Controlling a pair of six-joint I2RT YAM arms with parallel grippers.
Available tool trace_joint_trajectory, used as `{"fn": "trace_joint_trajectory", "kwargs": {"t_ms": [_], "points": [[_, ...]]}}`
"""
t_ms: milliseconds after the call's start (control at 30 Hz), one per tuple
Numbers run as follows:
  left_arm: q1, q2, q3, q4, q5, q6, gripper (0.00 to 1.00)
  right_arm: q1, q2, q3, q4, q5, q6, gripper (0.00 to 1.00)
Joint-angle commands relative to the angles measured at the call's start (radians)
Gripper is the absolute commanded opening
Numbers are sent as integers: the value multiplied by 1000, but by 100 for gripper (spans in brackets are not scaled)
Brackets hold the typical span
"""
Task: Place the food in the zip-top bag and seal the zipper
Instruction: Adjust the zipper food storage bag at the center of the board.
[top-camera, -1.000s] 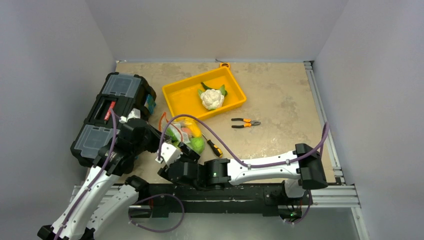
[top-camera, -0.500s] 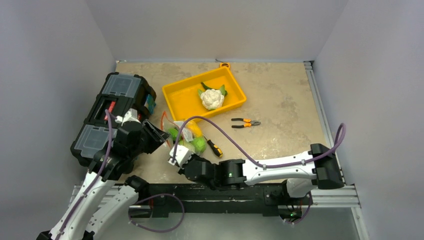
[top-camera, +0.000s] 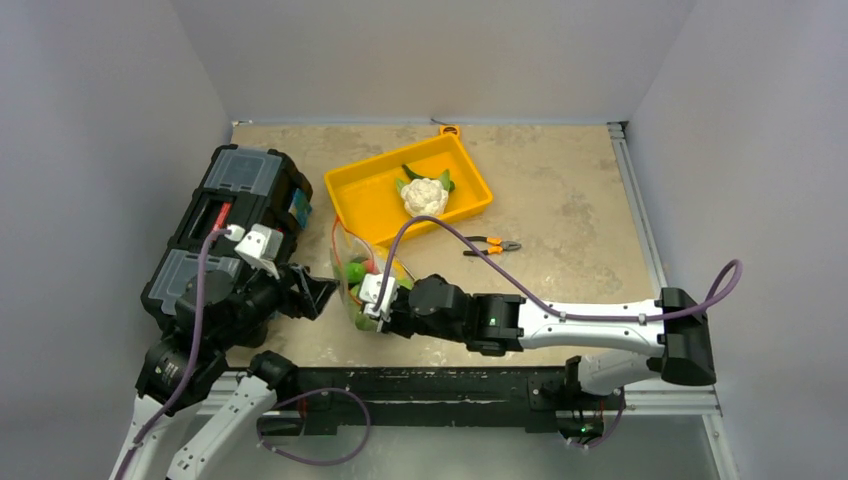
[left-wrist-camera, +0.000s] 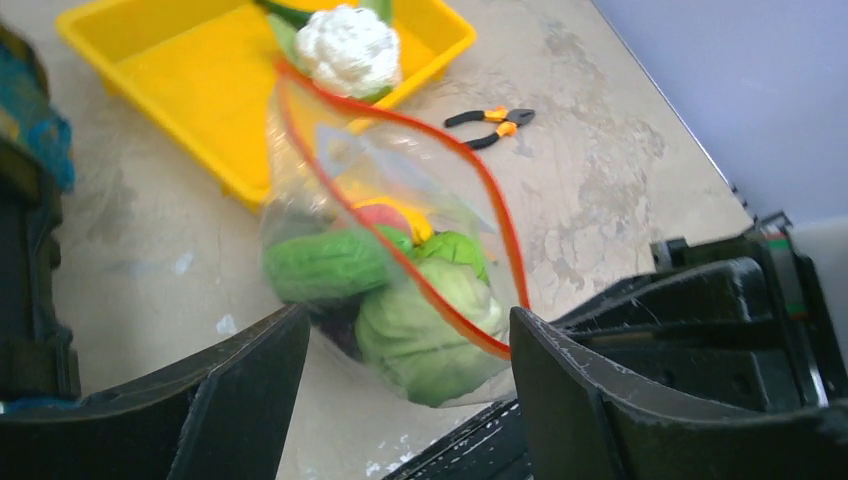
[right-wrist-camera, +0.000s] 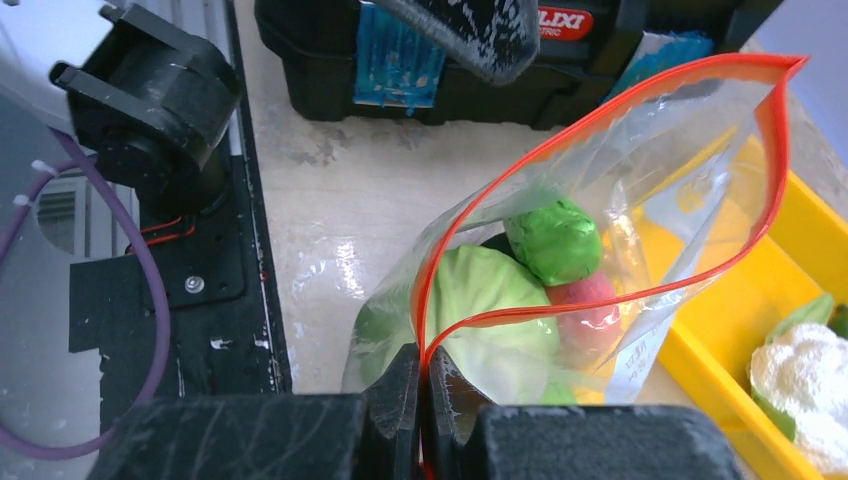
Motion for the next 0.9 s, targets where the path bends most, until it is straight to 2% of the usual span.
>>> {"fn": "trace_joint_trajectory", "kwargs": {"t_ms": [0,133,233,333,467,600,733,867], "points": [[0,-4,3,168,304,375,73,-35,-42,5,77,-152,-101,0],[0,-46,-114,319,646,642,78,-74,-78,-27,103,-240,-146,0],[-1,-60,-175,394,745,799,86,-92,-98,-47,118,-283,-156,0],[-2,23,-143,337,822,935,88,-107,-92,-44,101,-323,-168,0],[-70,204,-23,180,825,1044,90,-117,-78,-26,62,-355,-191,0],[-134,294,1,106,780,1099,89,-127,-78,-27,45,-349,-210,0],[-145,346,8,13,788,1140,86,-128,-81,-1,-3,-342,-213,0],[-146,324,-43,57,764,1118,82,-128,-95,8,-54,-338,-212,0]]}}
